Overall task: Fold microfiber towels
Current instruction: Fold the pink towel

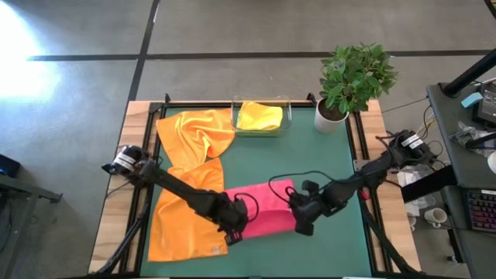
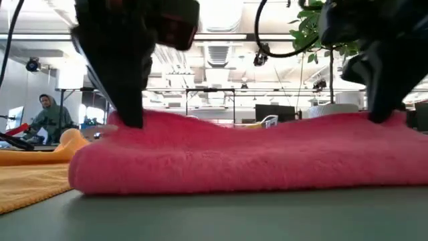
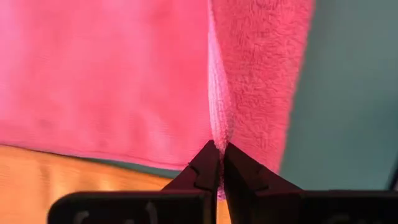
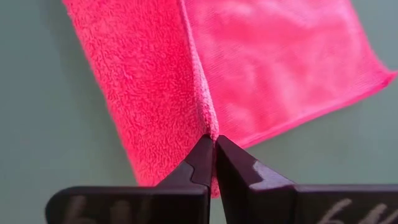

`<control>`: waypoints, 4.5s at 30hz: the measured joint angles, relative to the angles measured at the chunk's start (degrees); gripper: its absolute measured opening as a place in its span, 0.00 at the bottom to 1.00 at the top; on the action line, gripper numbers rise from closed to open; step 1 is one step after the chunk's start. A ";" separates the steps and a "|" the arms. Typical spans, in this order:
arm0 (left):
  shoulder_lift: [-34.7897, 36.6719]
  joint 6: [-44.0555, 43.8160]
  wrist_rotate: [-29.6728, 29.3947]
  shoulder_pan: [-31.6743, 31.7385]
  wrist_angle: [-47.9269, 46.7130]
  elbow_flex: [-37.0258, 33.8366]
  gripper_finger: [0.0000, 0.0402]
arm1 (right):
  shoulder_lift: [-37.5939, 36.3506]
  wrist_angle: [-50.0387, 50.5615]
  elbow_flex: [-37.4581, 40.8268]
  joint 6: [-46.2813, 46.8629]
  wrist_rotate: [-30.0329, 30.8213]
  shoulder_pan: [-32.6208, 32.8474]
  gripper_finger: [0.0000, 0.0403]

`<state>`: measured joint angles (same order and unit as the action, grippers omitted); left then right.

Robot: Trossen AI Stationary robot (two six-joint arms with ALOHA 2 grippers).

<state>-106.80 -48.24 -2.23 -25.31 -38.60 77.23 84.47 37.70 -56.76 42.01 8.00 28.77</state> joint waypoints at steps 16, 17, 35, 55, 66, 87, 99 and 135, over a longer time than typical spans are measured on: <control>0.02 3.69 -1.96 9.38 -4.49 -0.06 0.00 | -0.38 0.11 1.70 -15.51 0.08 -17.90 0.02; 0.02 3.71 -1.98 9.83 -4.52 -0.14 0.00 | -0.30 -0.63 2.11 -15.66 -0.28 -18.46 0.02; 0.02 3.60 -2.83 11.49 -11.08 -0.50 0.00 | 0.84 -5.43 4.63 -18.41 0.16 -22.70 0.02; 0.02 3.62 -9.08 11.84 -9.49 -0.35 0.24 | 0.80 -5.24 5.64 -19.11 -0.50 -23.84 0.11; 1.74 4.24 -5.27 12.49 -10.52 -0.35 0.40 | -5.16 0.38 2.13 -18.48 -3.51 -24.80 0.25; 17.51 23.23 -17.01 13.60 -11.81 -2.05 0.40 | -3.57 -6.95 8.29 9.01 -20.30 -16.90 0.15; 18.82 24.71 -17.93 13.85 -11.33 -5.17 0.40 | 3.18 -9.39 8.27 12.05 -23.00 -16.65 0.15; 18.78 29.72 -17.96 14.07 -11.38 -7.30 0.40 | -0.99 15.33 2.64 8.04 6.47 -18.98 0.15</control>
<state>-88.03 -18.52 -20.18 -11.24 -49.98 69.93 83.49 53.04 -54.13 50.05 14.47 9.79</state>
